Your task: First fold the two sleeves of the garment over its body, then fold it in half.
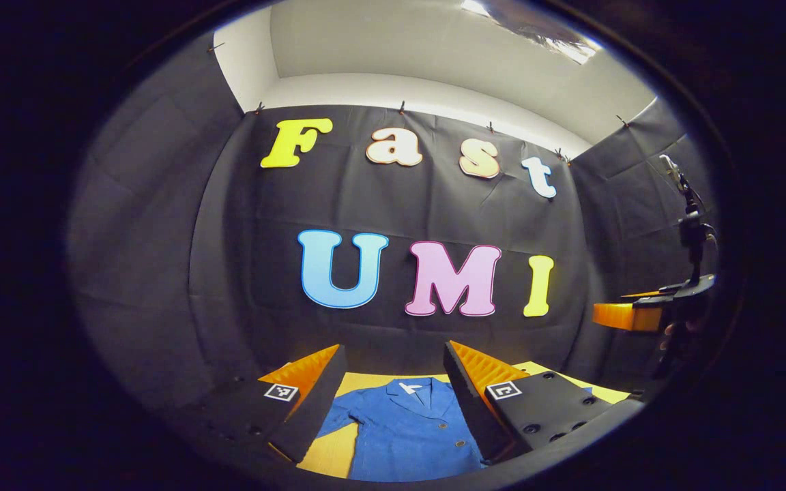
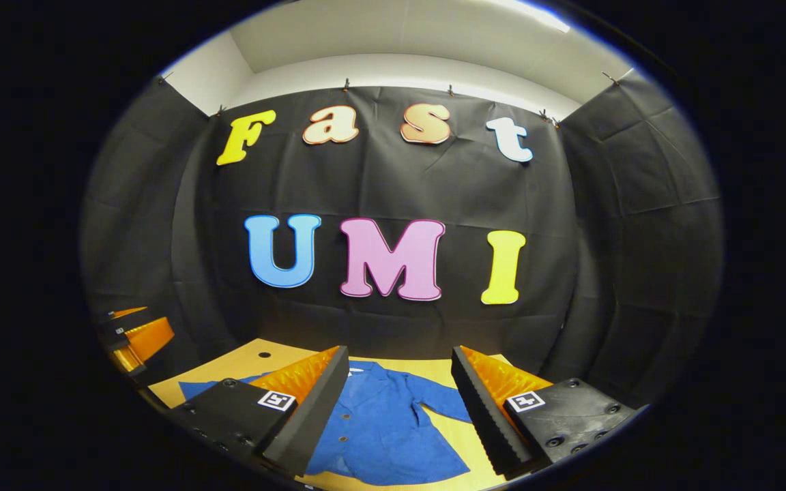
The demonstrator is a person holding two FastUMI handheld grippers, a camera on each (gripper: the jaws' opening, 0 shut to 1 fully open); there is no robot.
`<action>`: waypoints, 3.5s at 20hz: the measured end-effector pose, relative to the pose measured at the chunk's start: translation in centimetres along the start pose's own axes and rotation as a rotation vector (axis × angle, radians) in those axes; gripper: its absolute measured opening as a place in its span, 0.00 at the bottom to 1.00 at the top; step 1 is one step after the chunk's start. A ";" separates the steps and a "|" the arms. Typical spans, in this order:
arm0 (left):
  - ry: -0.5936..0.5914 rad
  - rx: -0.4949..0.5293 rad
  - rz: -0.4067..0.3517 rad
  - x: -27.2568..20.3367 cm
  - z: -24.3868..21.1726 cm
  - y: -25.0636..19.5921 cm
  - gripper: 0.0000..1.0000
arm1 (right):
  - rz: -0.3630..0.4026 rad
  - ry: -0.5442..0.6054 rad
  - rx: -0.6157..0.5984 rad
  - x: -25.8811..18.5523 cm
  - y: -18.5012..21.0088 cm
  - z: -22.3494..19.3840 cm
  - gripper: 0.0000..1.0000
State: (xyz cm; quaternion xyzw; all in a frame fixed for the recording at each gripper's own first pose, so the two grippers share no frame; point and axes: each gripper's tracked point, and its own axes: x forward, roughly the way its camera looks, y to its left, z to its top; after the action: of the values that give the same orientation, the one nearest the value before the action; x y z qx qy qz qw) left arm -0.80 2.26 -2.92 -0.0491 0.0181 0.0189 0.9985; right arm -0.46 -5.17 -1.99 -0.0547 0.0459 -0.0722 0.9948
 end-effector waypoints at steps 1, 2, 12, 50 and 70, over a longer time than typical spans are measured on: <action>0.016 -0.006 0.009 0.0 -0.6 -0.1 0.82 | -0.014 0.012 0.004 0.8 -0.8 -0.5 0.96; 0.030 -0.011 0.017 -0.2 -1.0 -0.2 0.82 | -0.024 0.030 0.013 1.7 -1.4 -1.2 0.96; 0.067 0.016 0.056 1.7 -1.5 -3.5 0.82 | -0.098 0.272 0.088 10.5 -10.0 -12.2 0.96; 0.219 -0.077 0.170 10.5 -4.8 -13.4 0.83 | -0.359 0.973 0.406 16.9 -32.8 -40.4 0.05; 0.266 -0.126 0.375 2.0 -6.0 -0.7 0.82 | 0.371 0.754 0.388 31.6 6.1 -23.8 0.04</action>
State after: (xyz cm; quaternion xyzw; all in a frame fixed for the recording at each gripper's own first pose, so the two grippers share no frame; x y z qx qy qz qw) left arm 1.06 1.01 -8.91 -0.1091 0.1570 0.1984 0.9613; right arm 29.20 -6.33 -28.91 0.1717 0.3992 0.0848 0.8966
